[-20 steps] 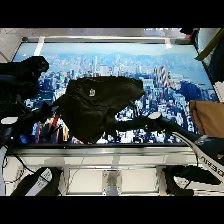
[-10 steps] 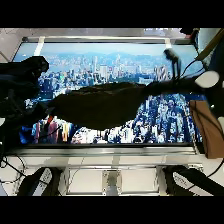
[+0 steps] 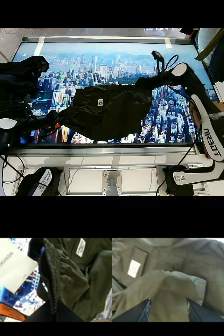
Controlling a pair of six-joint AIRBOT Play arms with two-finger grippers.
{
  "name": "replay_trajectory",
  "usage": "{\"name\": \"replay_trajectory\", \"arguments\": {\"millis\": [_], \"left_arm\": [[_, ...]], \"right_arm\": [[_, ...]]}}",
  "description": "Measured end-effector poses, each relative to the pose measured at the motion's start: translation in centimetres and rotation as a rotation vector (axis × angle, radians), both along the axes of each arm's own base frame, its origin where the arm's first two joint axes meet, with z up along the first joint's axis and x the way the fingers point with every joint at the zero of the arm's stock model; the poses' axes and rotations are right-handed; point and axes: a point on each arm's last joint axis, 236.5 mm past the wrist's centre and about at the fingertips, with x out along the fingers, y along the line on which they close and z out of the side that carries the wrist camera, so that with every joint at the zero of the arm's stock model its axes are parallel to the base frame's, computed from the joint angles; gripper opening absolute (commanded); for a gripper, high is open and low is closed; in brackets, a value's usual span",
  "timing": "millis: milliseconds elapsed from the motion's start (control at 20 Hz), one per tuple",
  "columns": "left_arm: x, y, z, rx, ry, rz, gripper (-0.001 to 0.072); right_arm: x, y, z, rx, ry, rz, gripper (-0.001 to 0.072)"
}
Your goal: Fold the clothes and pants, and hang the long-sleeved shirts on hangers.
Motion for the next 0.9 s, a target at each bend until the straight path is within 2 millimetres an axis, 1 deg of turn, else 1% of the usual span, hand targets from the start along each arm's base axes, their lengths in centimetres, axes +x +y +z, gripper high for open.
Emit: {"name": "replay_trajectory", "arguments": {"millis": [100,150,250,350,400,450,500,550,600,700,800,900], "left_arm": [[-0.2,-0.1,-0.2,0.002,0.008,-0.005,0.0022],[-0.2,-0.1,-0.3,0.002,0.01,-0.006,0.0022],[-0.3,-0.2,-0.4,0.0,0.014,-0.006,0.0022],[-0.4,-0.2,-0.4,0.001,0.016,-0.008,0.0022],[-0.4,-0.2,-0.4,0.001,0.017,-0.008,0.0022],[-0.4,-0.2,-0.4,0.001,0.017,-0.008,0.0022],[-0.4,-0.2,-0.4,0.001,0.017,-0.009,0.0022],[-0.4,-0.3,-0.4,0.002,0.017,-0.01,0.0022],[-0.4,-0.3,-0.4,0.001,0.017,-0.009,0.0022],[-0.4,-0.3,-0.4,0.001,0.017,-0.009,0.0022],[-0.4,-0.3,-0.4,0.001,0.018,-0.009,0.0022],[-0.4,-0.2,-0.4,0.002,0.018,-0.009,0.0022]], "right_arm": [[-0.4,-1.6,-0.1,-0.007,0.032,-0.012,0.0471],[-1.1,-2.8,0.1,-0.017,0.048,-0.013,0.0471],[-3.4,-5.8,0.3,-0.045,0.082,-0.019,0.0472],[-7.6,-8.6,-0.7,-0.05,0.146,-0.044,0.0476],[-10.1,-9.8,-1.7,-0.036,0.182,-0.073,0.0487],[-12.5,-10.3,-2.9,0.004,0.214,-0.114,0.0487],[-14.6,-10.3,-3.9,0.058,0.241,-0.155,0.0489],[-16.5,-9.8,-5.0,0.126,0.27,-0.195,0.0525],[-18.4,-8.9,-6.1,0.201,0.304,-0.233,0.0554],[-21.0,-6.9,-8.0,0.336,0.359,-0.297,0.0554],[-22.4,-5.2,-9.1,0.448,0.384,-0.354,0.0554],[-23.0,-4.4,-9.9,0.507,0.394,-0.402,0.0551]]}}
